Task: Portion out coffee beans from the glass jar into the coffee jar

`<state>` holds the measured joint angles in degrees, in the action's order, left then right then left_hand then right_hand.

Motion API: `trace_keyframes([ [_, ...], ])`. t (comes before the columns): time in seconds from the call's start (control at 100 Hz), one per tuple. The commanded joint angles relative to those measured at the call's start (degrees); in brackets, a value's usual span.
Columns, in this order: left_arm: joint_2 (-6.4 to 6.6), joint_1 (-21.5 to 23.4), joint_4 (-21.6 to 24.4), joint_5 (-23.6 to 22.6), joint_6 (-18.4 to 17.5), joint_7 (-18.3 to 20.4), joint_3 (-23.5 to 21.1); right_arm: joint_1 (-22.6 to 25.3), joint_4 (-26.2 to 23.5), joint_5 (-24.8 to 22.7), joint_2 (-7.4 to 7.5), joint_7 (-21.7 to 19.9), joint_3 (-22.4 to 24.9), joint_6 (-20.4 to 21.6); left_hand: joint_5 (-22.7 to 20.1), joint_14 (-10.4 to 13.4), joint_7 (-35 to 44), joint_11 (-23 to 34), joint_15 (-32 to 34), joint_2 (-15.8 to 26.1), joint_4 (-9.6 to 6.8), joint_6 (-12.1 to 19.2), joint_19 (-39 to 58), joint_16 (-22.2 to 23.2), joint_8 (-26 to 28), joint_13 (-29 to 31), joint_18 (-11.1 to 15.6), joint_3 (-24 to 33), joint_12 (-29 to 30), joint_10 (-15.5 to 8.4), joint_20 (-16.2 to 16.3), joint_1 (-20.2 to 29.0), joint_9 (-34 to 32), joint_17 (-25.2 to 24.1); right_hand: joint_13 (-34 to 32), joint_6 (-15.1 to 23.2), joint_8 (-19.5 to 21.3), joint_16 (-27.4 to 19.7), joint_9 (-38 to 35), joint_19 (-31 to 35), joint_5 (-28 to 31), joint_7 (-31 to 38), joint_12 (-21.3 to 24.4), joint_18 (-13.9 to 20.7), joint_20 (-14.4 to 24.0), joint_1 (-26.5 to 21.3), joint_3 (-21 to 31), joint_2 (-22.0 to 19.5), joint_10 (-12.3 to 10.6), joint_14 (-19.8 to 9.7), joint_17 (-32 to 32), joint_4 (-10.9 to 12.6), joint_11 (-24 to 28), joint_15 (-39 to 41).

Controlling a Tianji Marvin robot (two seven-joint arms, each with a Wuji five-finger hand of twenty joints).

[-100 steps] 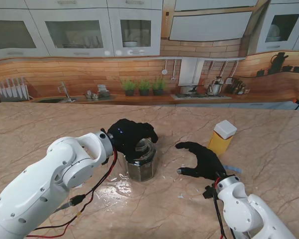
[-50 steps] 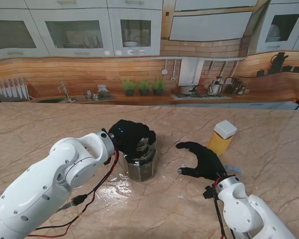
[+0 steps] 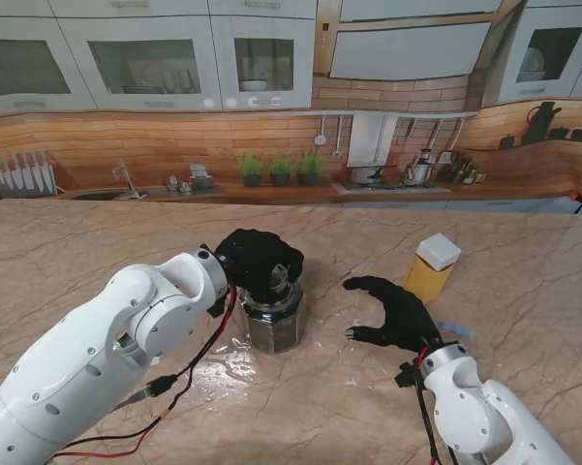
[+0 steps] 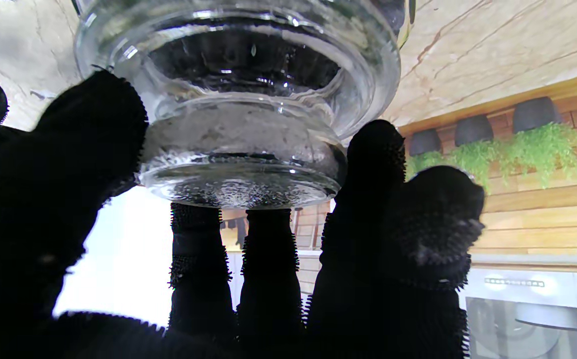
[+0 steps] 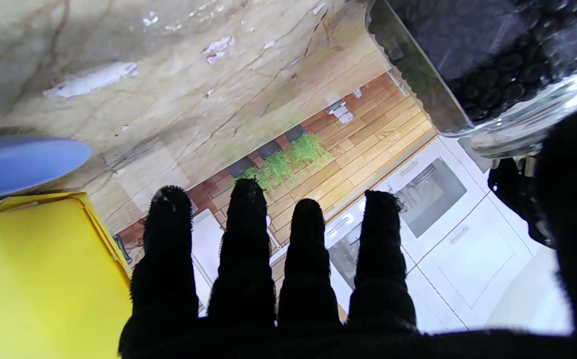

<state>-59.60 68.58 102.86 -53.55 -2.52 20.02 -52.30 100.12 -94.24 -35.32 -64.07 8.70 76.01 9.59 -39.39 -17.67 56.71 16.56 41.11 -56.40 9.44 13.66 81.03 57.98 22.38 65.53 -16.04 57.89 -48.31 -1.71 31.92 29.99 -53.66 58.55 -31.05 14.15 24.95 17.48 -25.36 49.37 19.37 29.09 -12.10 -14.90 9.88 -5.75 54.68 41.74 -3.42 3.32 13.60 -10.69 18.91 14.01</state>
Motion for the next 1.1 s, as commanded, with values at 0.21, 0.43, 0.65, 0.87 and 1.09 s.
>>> trace_keyframes([
  [0.21, -0.22, 1.65, 0.49, 1.83, 0.18, -0.43, -1.01, 0.20, -0.13, 0.06, -0.29, -0.04, -0.37, -0.17, -7.13, 17.37, 15.00, 7.60, 7.39, -0.73, -8.20, -3.56, 3.92, -0.19, 2.75, 5.48, 6.08, 14.37, -3.35, 0.10, 1.72, 15.60, -13.79, -0.20, -0.88, 1.56, 0.36, 0.43, -1.07, -0.66, 0.25, 0.07, -0.54, 1.28, -0.10, -0.77, -0.38, 0.41, -0.06, -0.12, 0.05, 0.24, 0.54, 0.35],
  [0.43, -0.47, 2.16, 2.39, 2.97, -0.28, -1.36, -2.40, 0.08, 0.00, 0.26, -0.33, 0.01, -0.70, -0.44, -7.01, 17.46, 15.18, 7.79, 7.97, -0.67, -8.49, -3.55, 4.31, -0.42, 2.90, 5.38, 6.19, 14.78, -3.56, 0.08, 1.73, 15.47, -13.72, -0.16, -0.89, 1.50, 0.34, 0.43, -1.08, -0.85, 0.22, 0.09, -0.55, 1.35, -0.20, -0.80, -0.40, 0.49, -0.09, -0.16, 0.04, 0.25, 0.57, 0.38],
  [0.65, -0.46, 1.58, 3.68, 3.13, -0.79, -0.81, -3.18, -0.06, 0.10, 0.45, -0.35, 0.00, -0.75, -0.33, -7.01, 17.46, 15.20, 7.94, 8.36, -0.87, -8.73, -3.70, 4.58, -0.43, 2.94, 5.33, 6.21, 15.03, -3.71, 0.06, 1.79, 15.51, -13.67, -0.15, -0.89, 1.58, 0.32, 0.42, -1.09, -0.98, 0.24, 0.10, -0.53, 1.49, -0.28, -0.68, -0.36, 0.48, -0.13, -0.22, 0.08, 0.23, 0.54, 0.40],
  [0.87, -0.30, 1.04, 3.98, 1.73, -2.49, -0.25, -4.97, -0.17, 0.15, 0.58, -0.34, -0.13, -0.82, -0.31, -6.74, 17.63, 15.30, 7.99, 8.42, -0.42, -8.82, -3.42, 4.53, -0.37, 3.11, 5.16, 6.56, 14.93, -3.88, -0.07, 1.74, 15.31, -13.44, -0.17, -0.94, 1.56, 0.31, 0.41, -1.13, -1.06, 0.26, 0.13, -0.53, 1.53, -0.32, -0.77, -0.37, 0.43, -0.12, -0.19, 0.09, 0.24, 0.55, 0.39],
  [1.09, -0.13, 1.68, 2.95, -0.41, -3.96, -0.68, -8.49, -0.26, 0.28, 0.63, -0.32, -0.25, -0.97, -0.24, -6.55, 17.62, 15.31, 8.02, 8.32, -0.08, -8.80, -3.32, 4.33, -0.19, 3.21, 5.01, 6.61, 14.68, -4.03, -0.08, 1.65, 15.31, -13.22, -0.23, -0.95, 1.53, 0.31, 0.42, -1.12, -1.07, 0.38, 0.18, -0.53, 1.58, -0.34, -0.76, -0.29, 0.49, -0.15, -0.15, 0.11, 0.24, 0.55, 0.39],
])
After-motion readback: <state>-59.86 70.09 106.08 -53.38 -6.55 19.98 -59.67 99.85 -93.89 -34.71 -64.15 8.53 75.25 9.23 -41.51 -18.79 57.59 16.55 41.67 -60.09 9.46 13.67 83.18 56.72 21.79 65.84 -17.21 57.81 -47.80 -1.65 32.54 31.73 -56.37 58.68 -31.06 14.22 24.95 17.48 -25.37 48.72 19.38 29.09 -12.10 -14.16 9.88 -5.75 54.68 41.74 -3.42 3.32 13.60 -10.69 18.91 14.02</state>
